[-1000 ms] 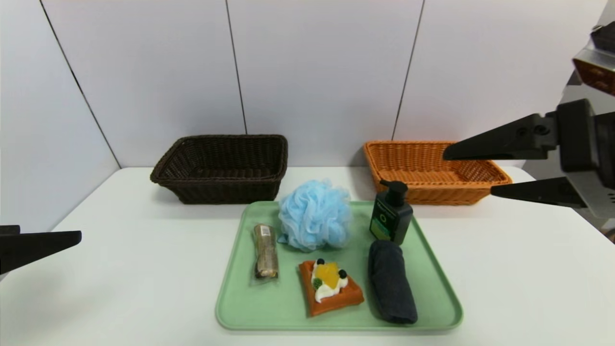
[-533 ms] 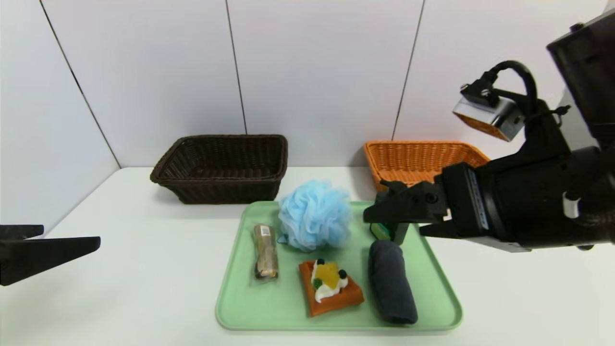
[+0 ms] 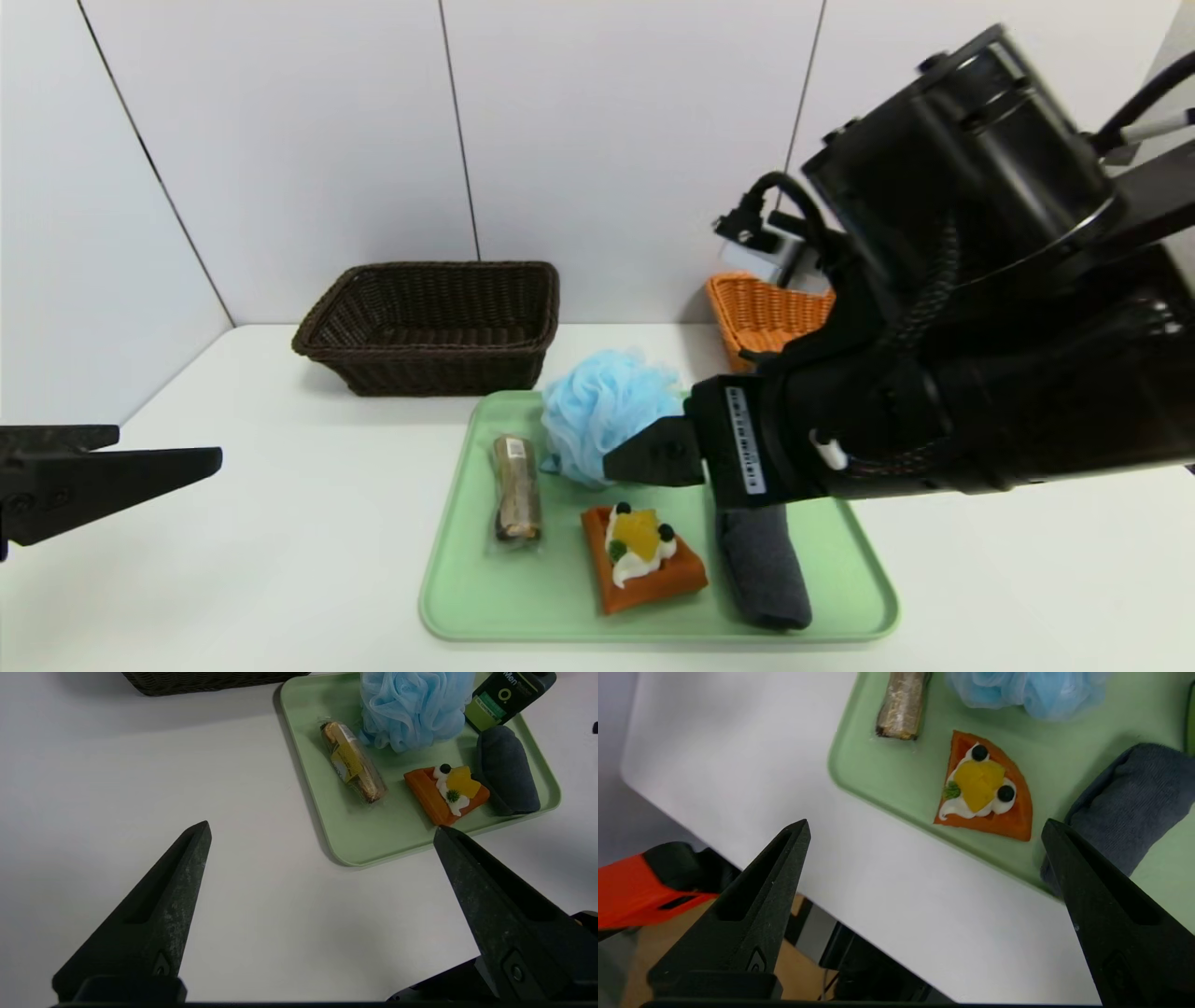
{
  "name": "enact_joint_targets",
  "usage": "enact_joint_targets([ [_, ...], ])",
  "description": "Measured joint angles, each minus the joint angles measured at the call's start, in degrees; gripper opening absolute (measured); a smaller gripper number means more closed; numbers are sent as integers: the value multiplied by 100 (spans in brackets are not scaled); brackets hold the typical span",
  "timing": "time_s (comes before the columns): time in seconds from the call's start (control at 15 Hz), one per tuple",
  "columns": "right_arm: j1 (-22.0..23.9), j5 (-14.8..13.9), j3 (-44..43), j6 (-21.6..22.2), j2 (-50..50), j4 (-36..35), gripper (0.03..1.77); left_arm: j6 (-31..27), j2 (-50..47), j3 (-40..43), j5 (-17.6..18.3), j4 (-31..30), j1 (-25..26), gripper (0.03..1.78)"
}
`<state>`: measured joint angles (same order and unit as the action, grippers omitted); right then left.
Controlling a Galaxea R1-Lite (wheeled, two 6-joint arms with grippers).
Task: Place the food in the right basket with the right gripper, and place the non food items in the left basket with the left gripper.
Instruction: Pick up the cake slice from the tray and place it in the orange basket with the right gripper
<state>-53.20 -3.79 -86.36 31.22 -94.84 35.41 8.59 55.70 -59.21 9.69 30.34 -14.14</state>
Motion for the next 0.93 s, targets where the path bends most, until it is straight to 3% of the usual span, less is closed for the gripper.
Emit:
enact_joint_targets([
  [0.47,-11,-441,-912,37,-1337,794,171,2,20,32,1,30,-77,169],
  [0.93,105,-444,-1056,382,-1924,1073,171,5,0,45,0,41,-112,169],
])
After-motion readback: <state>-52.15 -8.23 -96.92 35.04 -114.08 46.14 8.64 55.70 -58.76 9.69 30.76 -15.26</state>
